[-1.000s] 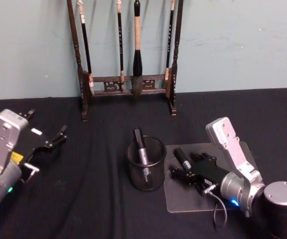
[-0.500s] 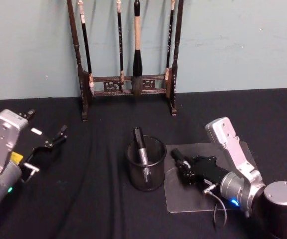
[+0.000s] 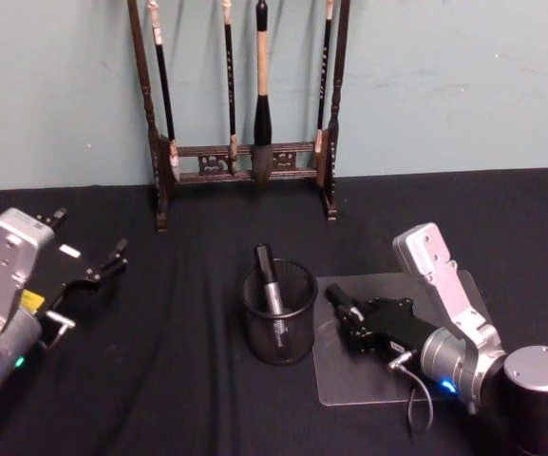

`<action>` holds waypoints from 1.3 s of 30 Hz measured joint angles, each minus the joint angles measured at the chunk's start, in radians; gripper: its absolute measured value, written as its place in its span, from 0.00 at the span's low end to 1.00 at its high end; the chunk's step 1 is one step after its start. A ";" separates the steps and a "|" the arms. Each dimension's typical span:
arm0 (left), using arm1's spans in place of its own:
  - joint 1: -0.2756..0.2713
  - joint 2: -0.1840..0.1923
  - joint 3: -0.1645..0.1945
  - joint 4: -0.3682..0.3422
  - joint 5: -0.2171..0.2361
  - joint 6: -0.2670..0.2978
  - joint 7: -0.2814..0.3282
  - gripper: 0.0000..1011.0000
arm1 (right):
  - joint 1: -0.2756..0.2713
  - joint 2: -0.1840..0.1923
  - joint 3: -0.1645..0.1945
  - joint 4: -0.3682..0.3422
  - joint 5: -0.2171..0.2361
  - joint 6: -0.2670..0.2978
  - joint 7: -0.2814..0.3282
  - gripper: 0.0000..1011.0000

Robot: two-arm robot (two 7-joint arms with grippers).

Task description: Pick up the water-based marker from the table and place it into the pen holder.

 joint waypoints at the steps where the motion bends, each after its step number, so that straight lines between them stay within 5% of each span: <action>1: 0.000 0.000 0.000 0.000 0.000 0.000 0.000 1.00 | 0.000 0.000 0.000 0.000 0.000 0.000 0.000 0.24; 9: 0.000 0.000 0.000 0.000 0.000 0.000 0.000 1.00 | -0.002 -0.001 0.005 0.000 0.000 -0.009 -0.004 0.23; 10: 0.000 0.000 0.000 0.000 0.000 0.000 0.000 1.00 | -0.018 -0.005 0.025 -0.017 0.006 -0.067 -0.014 0.23; 17: 0.000 0.000 0.000 0.000 0.000 0.000 0.000 1.00 | -0.033 -0.008 0.043 -0.034 0.020 -0.147 -0.014 0.23; 29: 0.000 0.000 0.000 0.000 0.000 0.000 0.000 1.00 | -0.052 -0.013 0.064 -0.057 0.054 -0.384 0.020 0.23; 39: 0.000 0.000 0.000 0.000 0.000 0.000 0.000 1.00 | -0.050 -0.024 0.069 -0.042 0.079 -0.491 0.049 0.24</action>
